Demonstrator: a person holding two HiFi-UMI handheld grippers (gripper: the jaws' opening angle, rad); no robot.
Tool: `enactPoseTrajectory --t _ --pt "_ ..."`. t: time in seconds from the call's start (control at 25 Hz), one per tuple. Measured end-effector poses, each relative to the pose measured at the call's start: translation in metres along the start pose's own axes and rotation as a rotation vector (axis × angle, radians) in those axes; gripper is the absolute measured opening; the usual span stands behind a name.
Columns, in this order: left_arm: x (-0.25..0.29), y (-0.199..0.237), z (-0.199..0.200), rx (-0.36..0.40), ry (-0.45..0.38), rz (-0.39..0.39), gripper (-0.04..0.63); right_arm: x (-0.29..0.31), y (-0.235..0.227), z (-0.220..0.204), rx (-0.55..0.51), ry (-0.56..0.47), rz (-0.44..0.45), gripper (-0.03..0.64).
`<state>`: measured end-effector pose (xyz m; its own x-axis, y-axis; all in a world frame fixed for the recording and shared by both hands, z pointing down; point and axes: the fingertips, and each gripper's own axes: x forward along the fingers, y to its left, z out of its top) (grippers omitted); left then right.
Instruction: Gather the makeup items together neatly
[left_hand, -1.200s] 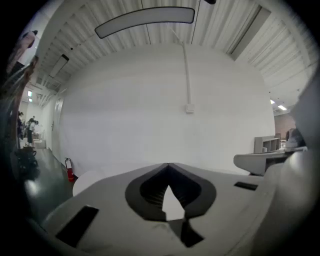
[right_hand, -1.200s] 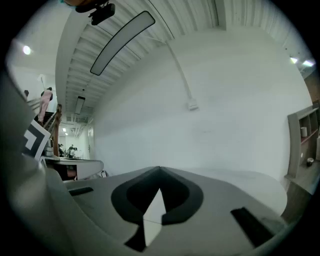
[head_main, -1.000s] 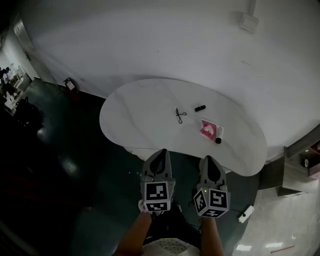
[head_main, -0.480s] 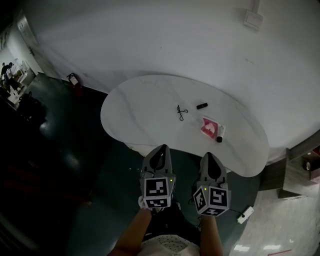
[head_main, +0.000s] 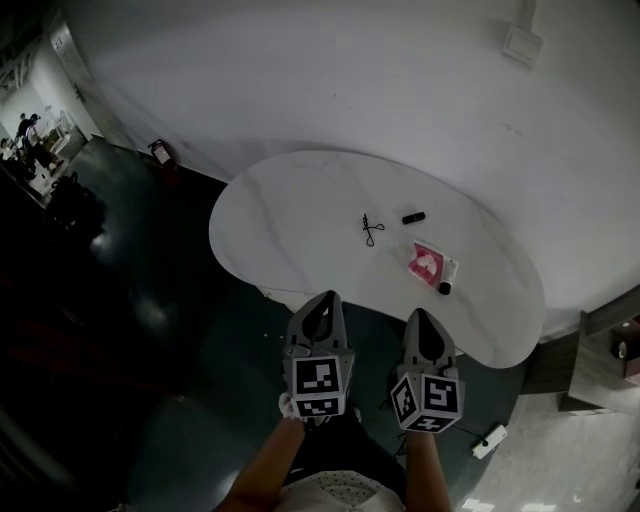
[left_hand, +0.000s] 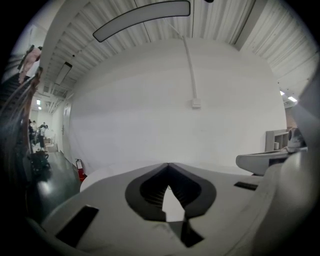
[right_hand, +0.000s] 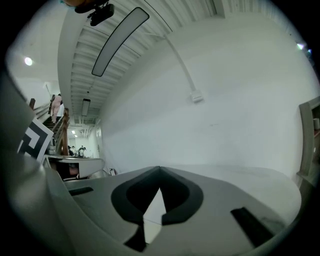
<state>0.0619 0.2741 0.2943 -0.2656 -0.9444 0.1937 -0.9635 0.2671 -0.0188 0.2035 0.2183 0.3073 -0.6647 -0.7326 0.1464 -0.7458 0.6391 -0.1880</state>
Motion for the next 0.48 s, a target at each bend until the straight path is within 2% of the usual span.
enactPoseTrajectory --t 0.24,0.48 --pt "0.009 0.015 -0.01 -0.032 0.024 0.025 0.038 0.018 0.012 -0.001 -0.002 0.007 0.031 -0.005" --pt "0.036 0.03 -0.016 -0.061 0.026 0.023 0.038 0.047 0.014 -0.008 -0.01 0.016 0.017 -0.005"
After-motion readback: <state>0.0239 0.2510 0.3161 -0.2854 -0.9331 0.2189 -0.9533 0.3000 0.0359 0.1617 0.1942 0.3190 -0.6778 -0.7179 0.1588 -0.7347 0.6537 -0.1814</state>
